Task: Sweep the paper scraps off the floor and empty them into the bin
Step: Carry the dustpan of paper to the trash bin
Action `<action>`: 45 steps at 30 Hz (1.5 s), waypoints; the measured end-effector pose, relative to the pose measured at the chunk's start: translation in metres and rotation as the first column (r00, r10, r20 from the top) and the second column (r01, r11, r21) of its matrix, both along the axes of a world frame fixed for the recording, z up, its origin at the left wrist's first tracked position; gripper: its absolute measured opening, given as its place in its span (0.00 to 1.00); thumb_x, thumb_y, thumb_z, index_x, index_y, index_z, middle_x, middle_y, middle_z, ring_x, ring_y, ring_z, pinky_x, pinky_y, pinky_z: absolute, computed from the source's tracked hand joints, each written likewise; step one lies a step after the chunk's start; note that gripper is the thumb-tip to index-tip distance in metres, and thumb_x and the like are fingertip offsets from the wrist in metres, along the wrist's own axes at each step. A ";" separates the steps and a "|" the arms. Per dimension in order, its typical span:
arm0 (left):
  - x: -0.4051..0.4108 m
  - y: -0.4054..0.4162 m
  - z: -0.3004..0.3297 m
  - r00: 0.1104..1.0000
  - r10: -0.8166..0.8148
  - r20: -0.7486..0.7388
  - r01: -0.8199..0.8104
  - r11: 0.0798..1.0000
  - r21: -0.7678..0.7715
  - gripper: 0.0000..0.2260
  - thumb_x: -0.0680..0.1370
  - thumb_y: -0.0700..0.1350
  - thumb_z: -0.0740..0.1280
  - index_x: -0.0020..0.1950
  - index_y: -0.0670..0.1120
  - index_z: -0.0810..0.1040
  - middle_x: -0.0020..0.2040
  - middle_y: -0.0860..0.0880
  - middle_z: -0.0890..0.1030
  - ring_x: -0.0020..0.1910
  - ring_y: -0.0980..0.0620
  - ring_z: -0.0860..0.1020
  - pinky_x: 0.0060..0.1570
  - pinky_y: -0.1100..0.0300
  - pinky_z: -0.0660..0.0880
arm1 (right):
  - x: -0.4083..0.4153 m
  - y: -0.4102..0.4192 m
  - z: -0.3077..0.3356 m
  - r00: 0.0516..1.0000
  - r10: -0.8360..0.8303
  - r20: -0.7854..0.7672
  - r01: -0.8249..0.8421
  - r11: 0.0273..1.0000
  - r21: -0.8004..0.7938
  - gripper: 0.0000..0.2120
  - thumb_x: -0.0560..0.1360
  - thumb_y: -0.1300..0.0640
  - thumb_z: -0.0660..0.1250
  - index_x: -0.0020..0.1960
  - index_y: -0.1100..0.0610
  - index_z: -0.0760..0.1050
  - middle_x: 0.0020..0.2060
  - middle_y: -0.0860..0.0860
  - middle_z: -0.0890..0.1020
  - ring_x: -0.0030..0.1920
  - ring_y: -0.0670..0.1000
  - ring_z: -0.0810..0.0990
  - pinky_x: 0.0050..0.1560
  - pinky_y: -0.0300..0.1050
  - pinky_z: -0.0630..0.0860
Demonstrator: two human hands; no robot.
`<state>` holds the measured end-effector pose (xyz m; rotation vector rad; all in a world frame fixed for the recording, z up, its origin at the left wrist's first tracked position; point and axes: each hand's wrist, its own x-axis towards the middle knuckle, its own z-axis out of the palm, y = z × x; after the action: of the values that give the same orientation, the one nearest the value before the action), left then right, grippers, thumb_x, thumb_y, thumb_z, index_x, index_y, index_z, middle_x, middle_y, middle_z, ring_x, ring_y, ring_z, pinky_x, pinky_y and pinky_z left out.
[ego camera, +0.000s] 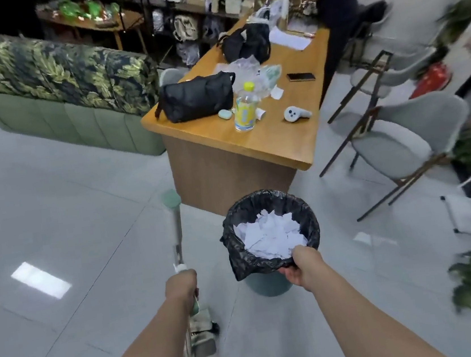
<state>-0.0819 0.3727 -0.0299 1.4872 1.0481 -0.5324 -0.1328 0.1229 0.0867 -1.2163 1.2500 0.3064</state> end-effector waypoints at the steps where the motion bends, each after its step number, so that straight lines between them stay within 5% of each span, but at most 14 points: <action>1: -0.003 -0.021 0.002 0.998 -0.055 -0.002 0.055 0.998 0.004 0.13 0.78 0.39 0.66 0.59 0.33 0.75 0.35 0.40 0.75 0.27 0.46 0.71 0.29 0.60 0.66 | -0.008 -0.018 -0.003 0.999 -0.048 0.002 0.048 0.999 0.006 0.11 0.76 0.67 0.54 0.49 0.60 0.74 0.31 0.58 0.84 0.31 0.58 0.84 0.36 0.42 0.78; 3: -0.012 -0.064 0.005 0.990 -0.138 0.001 0.138 0.990 0.011 0.09 0.78 0.38 0.66 0.56 0.34 0.76 0.35 0.41 0.74 0.29 0.46 0.70 0.30 0.60 0.65 | -0.027 -0.059 -0.014 0.989 -0.145 0.024 0.144 0.989 0.023 0.11 0.75 0.67 0.56 0.51 0.62 0.75 0.33 0.60 0.84 0.35 0.60 0.85 0.59 0.55 0.77; 7: -0.035 -0.153 0.009 0.957 -0.288 0.021 0.287 0.956 0.053 0.06 0.78 0.39 0.65 0.46 0.36 0.74 0.31 0.41 0.74 0.28 0.46 0.70 0.30 0.59 0.65 | -0.074 -0.140 -0.016 0.967 -0.251 0.045 0.248 0.967 0.064 0.12 0.77 0.68 0.54 0.54 0.60 0.75 0.41 0.58 0.83 0.35 0.60 0.84 0.53 0.52 0.79; 9: -0.045 -0.196 0.011 0.930 -0.367 0.017 0.365 0.929 0.057 0.08 0.77 0.42 0.66 0.45 0.36 0.74 0.27 0.42 0.73 0.25 0.46 0.70 0.30 0.59 0.65 | -0.099 -0.180 -0.016 0.943 -0.327 0.067 0.323 0.944 0.065 0.16 0.77 0.68 0.53 0.58 0.58 0.74 0.44 0.57 0.84 0.35 0.61 0.85 0.59 0.58 0.77; 11: -0.052 -0.242 0.008 0.892 -0.451 0.022 0.448 0.891 0.073 0.10 0.75 0.43 0.67 0.46 0.36 0.75 0.29 0.41 0.75 0.27 0.45 0.72 0.33 0.57 0.67 | -0.126 -0.221 -0.014 0.927 -0.370 0.058 0.369 0.929 0.035 0.18 0.77 0.68 0.53 0.60 0.56 0.73 0.48 0.57 0.84 0.38 0.63 0.85 0.40 0.47 0.80; 12: -0.056 -0.266 0.007 0.870 -0.493 0.028 0.490 0.869 0.075 0.11 0.74 0.44 0.67 0.47 0.36 0.76 0.31 0.41 0.76 0.28 0.44 0.73 0.34 0.57 0.68 | -0.141 -0.240 -0.014 0.920 -0.390 0.047 0.388 0.921 0.036 0.17 0.77 0.67 0.53 0.60 0.56 0.73 0.50 0.57 0.84 0.37 0.63 0.85 0.28 0.40 0.73; 14: -0.065 -0.316 0.008 0.836 -0.547 0.050 0.544 0.837 0.060 0.12 0.74 0.45 0.68 0.49 0.36 0.75 0.35 0.40 0.76 0.31 0.44 0.73 0.34 0.57 0.68 | -0.172 -0.279 -0.016 0.897 -0.441 0.027 0.440 0.898 0.021 0.16 0.78 0.66 0.53 0.60 0.56 0.73 0.52 0.58 0.84 0.32 0.61 0.85 0.23 0.35 0.64; 16: -0.079 -0.367 0.012 0.789 -0.611 0.065 0.609 0.792 0.052 0.12 0.75 0.45 0.68 0.50 0.35 0.76 0.36 0.40 0.76 0.31 0.44 0.73 0.32 0.59 0.68 | -0.202 -0.314 -0.019 0.857 -0.515 0.027 0.515 0.857 0.008 0.16 0.77 0.65 0.55 0.61 0.57 0.74 0.52 0.59 0.84 0.30 0.61 0.84 0.23 0.37 0.67; 22: -0.131 -0.511 0.025 0.534 -0.837 0.117 0.828 0.546 0.124 0.18 0.76 0.49 0.68 0.53 0.34 0.80 0.37 0.42 0.78 0.34 0.44 0.76 0.35 0.53 0.74 | -0.283 -0.395 -0.035 0.638 -0.770 0.021 0.770 0.638 0.003 0.13 0.75 0.66 0.58 0.56 0.61 0.74 0.39 0.60 0.83 0.35 0.60 0.84 0.28 0.42 0.73; 25: -0.158 -0.579 0.032 0.401 -0.907 0.130 0.901 0.416 0.122 0.16 0.80 0.49 0.66 0.53 0.35 0.79 0.36 0.44 0.76 0.31 0.48 0.73 0.30 0.58 0.68 | -0.316 -0.427 -0.042 0.494 -0.869 0.017 0.869 0.494 0.007 0.10 0.75 0.67 0.57 0.53 0.63 0.74 0.34 0.58 0.81 0.26 0.55 0.78 0.31 0.44 0.73; 31: -0.217 -0.700 0.029 0.121 -0.982 0.142 0.979 0.142 0.148 0.14 0.82 0.45 0.64 0.55 0.33 0.76 0.39 0.41 0.77 0.29 0.48 0.73 0.15 0.64 0.65 | -0.373 -0.493 -0.044 0.137 -0.990 0.036 0.990 0.138 0.027 0.07 0.76 0.67 0.56 0.43 0.61 0.71 0.35 0.59 0.80 0.31 0.56 0.78 0.30 0.41 0.71; 39: -0.287 -0.860 0.027 -0.287 -0.950 0.126 0.930 -0.244 0.275 0.18 0.81 0.51 0.65 0.50 0.35 0.81 0.37 0.42 0.79 0.33 0.45 0.76 0.31 0.57 0.70 | -0.456 -0.546 -0.067 -0.200 -0.979 0.031 0.980 -0.199 0.026 0.03 0.76 0.62 0.62 0.45 0.60 0.74 0.35 0.60 0.81 0.28 0.55 0.78 0.23 0.36 0.70; 42: -0.324 -0.919 0.029 -0.380 -0.917 0.118 0.895 -0.332 0.298 0.17 0.81 0.51 0.65 0.50 0.35 0.80 0.40 0.41 0.80 0.35 0.43 0.78 0.31 0.57 0.70 | -0.496 -0.561 -0.083 -0.302 -0.953 0.002 0.952 -0.302 0.041 0.04 0.76 0.62 0.63 0.49 0.61 0.74 0.36 0.61 0.81 0.29 0.55 0.78 0.22 0.36 0.71; 45: -0.363 -0.988 0.021 -0.431 -0.896 0.109 0.862 -0.372 0.344 0.17 0.78 0.52 0.66 0.49 0.37 0.81 0.44 0.39 0.84 0.43 0.38 0.82 0.42 0.50 0.79 | -0.539 -0.584 -0.104 -0.401 -0.914 -0.064 0.914 -0.404 0.040 0.06 0.77 0.62 0.60 0.52 0.63 0.74 0.38 0.62 0.82 0.30 0.57 0.80 0.22 0.38 0.72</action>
<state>-0.4446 -0.6156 -0.0085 2.2108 -1.0818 -1.3326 -0.6716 -0.4614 -0.0176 0.4669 1.8045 -1.0637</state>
